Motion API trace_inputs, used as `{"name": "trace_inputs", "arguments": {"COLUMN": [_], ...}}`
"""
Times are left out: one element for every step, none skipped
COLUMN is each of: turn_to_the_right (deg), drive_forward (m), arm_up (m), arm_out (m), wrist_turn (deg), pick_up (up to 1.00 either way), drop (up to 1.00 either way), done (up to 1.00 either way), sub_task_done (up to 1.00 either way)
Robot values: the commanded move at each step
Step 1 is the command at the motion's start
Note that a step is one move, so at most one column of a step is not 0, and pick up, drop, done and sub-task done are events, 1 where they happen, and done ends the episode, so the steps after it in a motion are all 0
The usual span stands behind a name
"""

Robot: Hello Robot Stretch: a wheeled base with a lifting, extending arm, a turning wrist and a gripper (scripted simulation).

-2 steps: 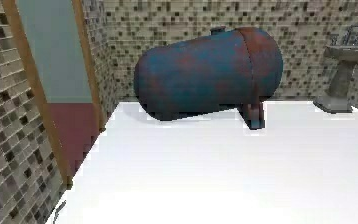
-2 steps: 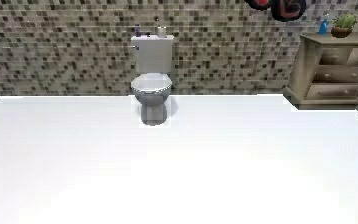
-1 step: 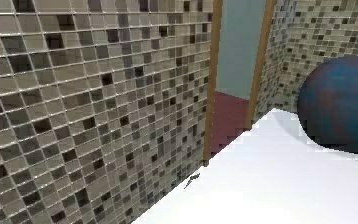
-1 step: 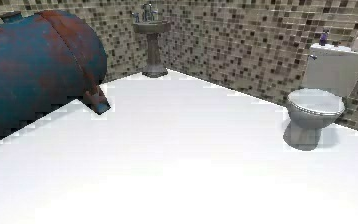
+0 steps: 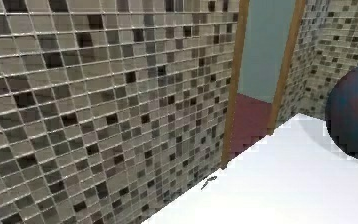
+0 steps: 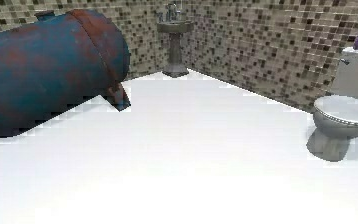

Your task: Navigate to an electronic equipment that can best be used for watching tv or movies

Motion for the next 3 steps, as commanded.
{"name": "trace_inputs", "arguments": {"turn_to_the_right": [0.0,33.0,0.0], "drive_forward": [0.2,0.0,1.0], "arm_up": [0.0,0.0,0.0], "arm_out": [0.0,0.0,0.0], "wrist_turn": [0.0,0.0,0.0], "pick_up": [0.0,0.0,0.0], "drop": [0.0,0.0,0.0], "done": [0.0,0.0,0.0], "sub_task_done": [0.0,0.0,0.0]}}
